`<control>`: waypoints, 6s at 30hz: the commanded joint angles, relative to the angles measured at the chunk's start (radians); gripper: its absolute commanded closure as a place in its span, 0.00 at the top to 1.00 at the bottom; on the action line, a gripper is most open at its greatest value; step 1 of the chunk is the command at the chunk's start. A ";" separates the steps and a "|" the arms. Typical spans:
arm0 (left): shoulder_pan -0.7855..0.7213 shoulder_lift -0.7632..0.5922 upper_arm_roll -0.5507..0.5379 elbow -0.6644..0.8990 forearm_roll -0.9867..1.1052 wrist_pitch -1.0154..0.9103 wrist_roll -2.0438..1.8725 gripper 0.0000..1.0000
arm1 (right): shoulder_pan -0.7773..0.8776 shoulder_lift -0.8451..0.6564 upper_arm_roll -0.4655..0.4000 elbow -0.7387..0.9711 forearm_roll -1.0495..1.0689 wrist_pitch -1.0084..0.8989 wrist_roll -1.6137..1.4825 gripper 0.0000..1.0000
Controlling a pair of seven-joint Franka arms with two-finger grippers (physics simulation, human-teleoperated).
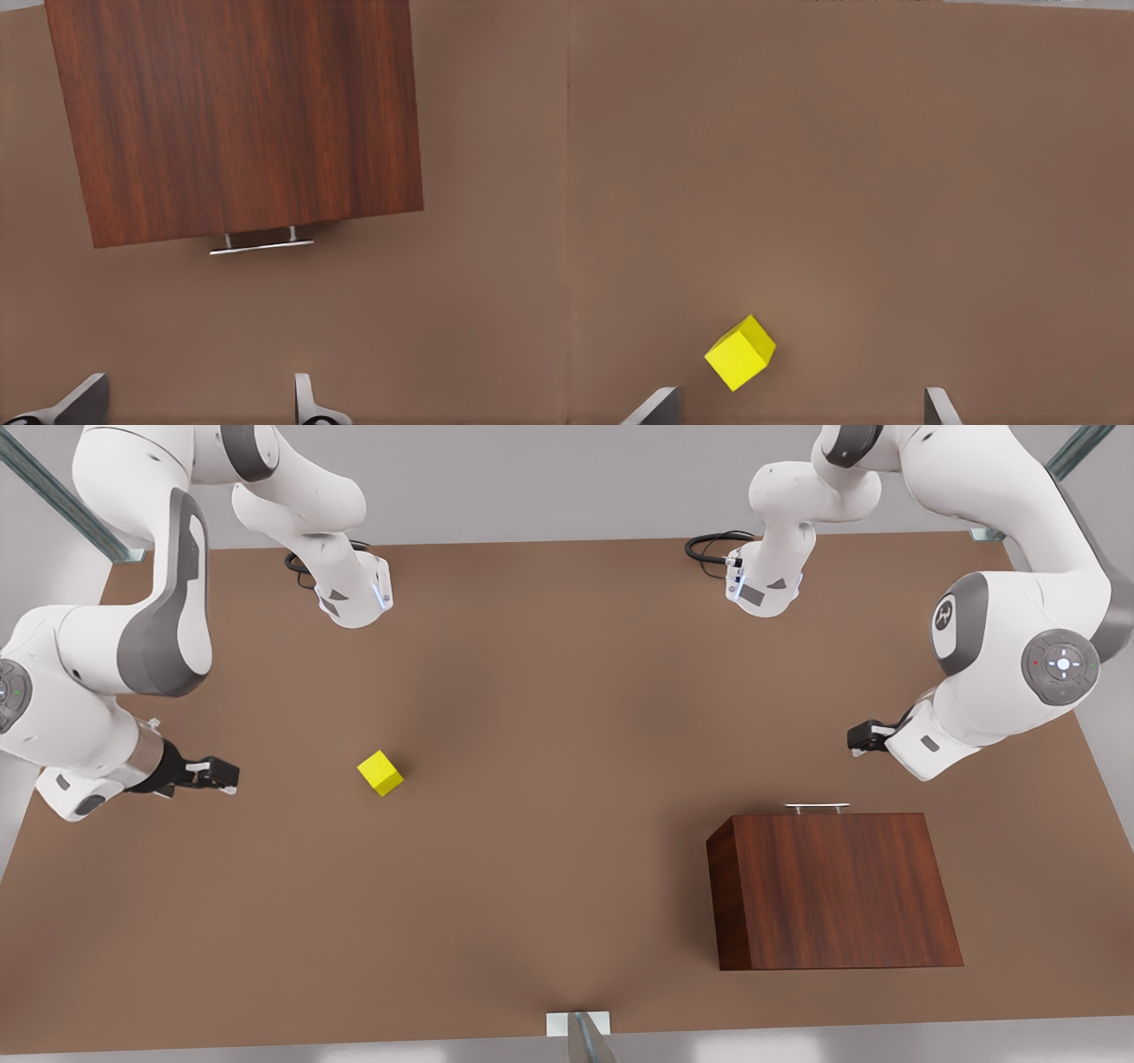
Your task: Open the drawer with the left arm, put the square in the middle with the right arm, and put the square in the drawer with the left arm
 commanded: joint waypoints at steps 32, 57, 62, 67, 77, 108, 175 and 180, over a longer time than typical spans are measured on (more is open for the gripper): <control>0.003 -0.258 -0.003 -1.066 -0.396 1.281 -1.270 1.00 | 0.088 -0.034 0.146 -1.034 0.048 0.996 -0.503 1.00; 0.020 -0.175 0.018 -1.098 -0.408 1.312 -1.272 1.00 | 0.115 -0.029 0.202 -0.885 0.046 0.873 -0.379 0.58; 0.020 -0.204 0.018 -1.132 -0.410 1.308 -1.275 1.00 | 0.465 0.196 0.184 -0.522 0.043 0.848 -0.095 0.58; 0.020 -0.235 0.018 -1.147 -0.410 1.276 -1.289 1.00 | 0.732 0.454 0.133 -0.181 0.015 0.795 0.198 0.59; 0.019 -0.308 0.018 -1.229 -0.410 1.259 -1.324 1.00 | 0.760 0.528 0.098 -0.104 0.011 0.804 0.282 1.00; -0.107 -0.177 -0.023 -0.382 -0.187 0.384 -0.852 1.00 | 0.026 -0.088 -0.081 -0.097 0.038 0.074 -0.012 1.00; -0.597 0.164 -0.098 -0.370 0.137 0.601 0.075 0.69 | 0.014 -0.086 -0.083 -0.075 0.038 0.074 -0.011 1.00; -0.593 -0.008 0.081 -0.417 -0.006 0.439 0.468 0.69 | 0.003 -0.083 -0.083 -0.075 0.037 0.075 -0.011 1.00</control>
